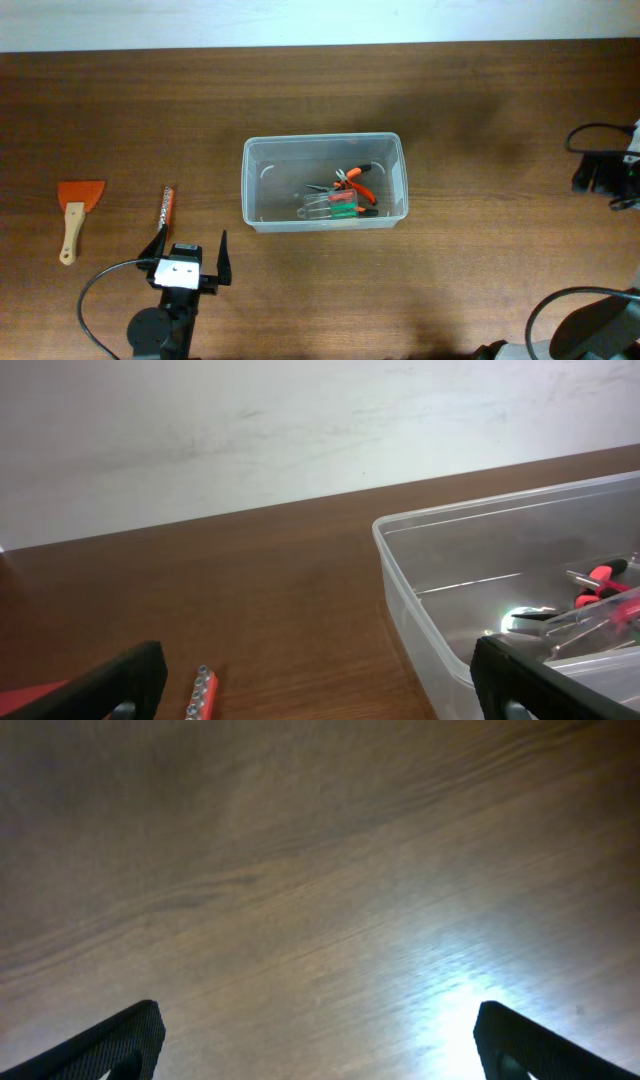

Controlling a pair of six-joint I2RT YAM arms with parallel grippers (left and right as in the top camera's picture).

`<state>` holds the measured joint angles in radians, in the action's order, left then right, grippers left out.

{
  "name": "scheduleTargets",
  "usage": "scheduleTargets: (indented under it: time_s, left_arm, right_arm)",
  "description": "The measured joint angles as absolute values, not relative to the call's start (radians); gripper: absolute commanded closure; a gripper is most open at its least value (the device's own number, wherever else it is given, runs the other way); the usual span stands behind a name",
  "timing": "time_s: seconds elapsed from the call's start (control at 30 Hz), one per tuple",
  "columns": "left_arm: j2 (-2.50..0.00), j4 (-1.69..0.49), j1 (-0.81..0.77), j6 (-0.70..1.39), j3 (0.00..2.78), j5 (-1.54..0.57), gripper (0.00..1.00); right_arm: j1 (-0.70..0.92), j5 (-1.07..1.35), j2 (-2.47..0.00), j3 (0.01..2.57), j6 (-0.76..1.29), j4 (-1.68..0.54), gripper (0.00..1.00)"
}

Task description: Pack container

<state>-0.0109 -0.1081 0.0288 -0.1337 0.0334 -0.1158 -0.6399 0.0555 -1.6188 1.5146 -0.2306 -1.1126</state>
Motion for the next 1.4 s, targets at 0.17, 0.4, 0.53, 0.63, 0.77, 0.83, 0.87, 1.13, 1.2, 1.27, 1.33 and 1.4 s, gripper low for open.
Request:
scheduleTargets:
  time_s: [0.17,0.4,0.53,0.63,0.77,0.83,0.87,1.13,1.2,1.27,1.33,1.4]
  left_arm:
    - [-0.011,-0.109,0.029,-0.134,0.033,-0.116,0.01]
    - [-0.011,-0.108,0.029,-0.134,0.033,-0.116,0.01]
    - [-0.011,-0.108,0.029,-0.134,0.033,-0.116,0.01]
    - [-0.011,-0.108,0.029,-0.134,0.033,-0.116,0.01]
    - [-0.011,-0.108,0.029,-0.134,0.033,-0.116,0.01]
    - [-0.011,-0.108,0.029,-0.134,0.033,-0.116,0.01]
    - [-0.011,-0.108,0.029,-0.134,0.033,-0.116,0.01]
    - [-0.011,-0.112,0.029,-0.134,0.033,-0.084,0.01]
    - [-0.011,-0.112,0.029,-0.134,0.033,-0.076,0.01]
    - [-0.011,-0.112,0.029,-0.134,0.033,-0.07,0.01]
    - [-0.011,-0.112,0.029,-0.134,0.033,-0.07,0.01]
    - [-0.011,-0.112,0.029,-0.134,0.033,-0.07,0.01]
  right_arm:
    - [-0.641,0.073,-1.619,1.415,-0.231,-1.034,0.01]
    - [-0.641,0.074,-1.619,1.357,-0.231,-0.98,0.01]
    - [-0.641,0.075,-1.619,1.357,-0.231,-0.971,0.01]
    - [-0.641,0.078,-1.619,1.357,-0.231,-0.971,0.01]
    - [-0.641,0.078,-1.619,1.357,-0.231,-0.971,0.01]
    - [-0.641,0.078,-1.619,1.357,-0.231,-0.971,0.01]
    - [-0.641,0.078,-1.619,1.357,-0.231,-0.971,0.01]
    - [-0.641,0.078,-1.619,1.357,-0.231,-0.971,0.01]
    - [-0.641,0.078,-1.619,1.357,-0.231,-0.971,0.01]
    - [-0.641,0.078,-1.619,1.357,-0.231,-0.971,0.01]
    - [-0.641,0.078,-1.619,1.357,-0.231,-0.971,0.01]
    - [-0.641,0.078,-1.619,1.357,-0.231,-0.971,0.01]
